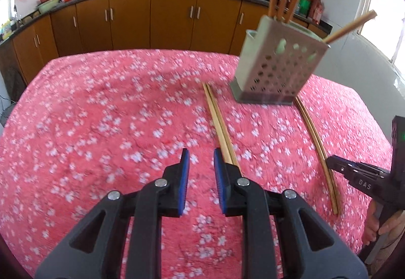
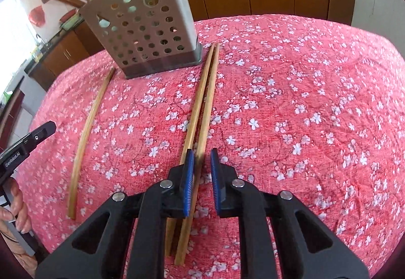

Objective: Organize utensils
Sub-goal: 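Lower both open tools to the cloth and close each on a chopstick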

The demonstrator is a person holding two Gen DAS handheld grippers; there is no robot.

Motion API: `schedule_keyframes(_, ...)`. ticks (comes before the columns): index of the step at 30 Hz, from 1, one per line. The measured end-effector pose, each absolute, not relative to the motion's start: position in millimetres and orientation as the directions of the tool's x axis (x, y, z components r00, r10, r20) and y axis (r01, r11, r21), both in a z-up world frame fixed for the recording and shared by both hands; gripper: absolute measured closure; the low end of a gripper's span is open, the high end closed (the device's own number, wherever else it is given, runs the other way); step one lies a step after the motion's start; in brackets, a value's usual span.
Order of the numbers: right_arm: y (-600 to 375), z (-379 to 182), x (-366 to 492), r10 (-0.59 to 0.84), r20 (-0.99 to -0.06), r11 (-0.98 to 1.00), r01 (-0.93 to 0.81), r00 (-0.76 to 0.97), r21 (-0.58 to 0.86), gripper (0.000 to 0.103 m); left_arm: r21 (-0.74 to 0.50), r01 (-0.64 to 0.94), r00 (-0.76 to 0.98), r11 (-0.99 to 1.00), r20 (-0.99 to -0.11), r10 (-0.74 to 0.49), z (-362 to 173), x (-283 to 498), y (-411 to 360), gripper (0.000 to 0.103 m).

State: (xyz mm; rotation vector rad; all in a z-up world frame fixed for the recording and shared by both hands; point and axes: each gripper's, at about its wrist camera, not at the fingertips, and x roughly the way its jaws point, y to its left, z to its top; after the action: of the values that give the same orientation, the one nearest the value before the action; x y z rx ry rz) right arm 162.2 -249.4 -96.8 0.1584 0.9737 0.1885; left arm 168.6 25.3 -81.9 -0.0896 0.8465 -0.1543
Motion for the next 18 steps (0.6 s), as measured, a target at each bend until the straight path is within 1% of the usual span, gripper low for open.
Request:
schedule_keyframes(3,-240,-100,165,0.120,-0.805,0.993,-0.057,0.581,0.106,0.095,-0.157,0.119,0.630,0.980,-0.751,-0.197,-90,168,19,0.082)
schedule_keyframes(5,-247,-102,169,0.085,-0.800,0.995,-0.006,0.594,0.102,0.095,-0.163,0.131,0.617,0.978,-0.759,-0.209,-95,166,15,0.082)
schedule_keyframes(11,-272,-100,172,0.079,-0.799,0.992,0.034,0.596,0.124,0.095,-0.150,0.169,0.582,0.974,-0.782,-0.222,-109,162,2,0.083)
schedule_keyframes(13,-272,-99,173,0.081,-0.799,0.991,0.034,0.596,0.126,0.095,-0.126,0.172,0.571,0.977,-0.795,-0.203,-113,162,-1,0.084)
schedule_keyframes(18,-276,-99,173,0.075,-0.797,0.993,0.032,0.599,0.117,0.095,-0.097,0.181,0.576,0.979,-0.796,-0.185,-114,159,-6,0.084)
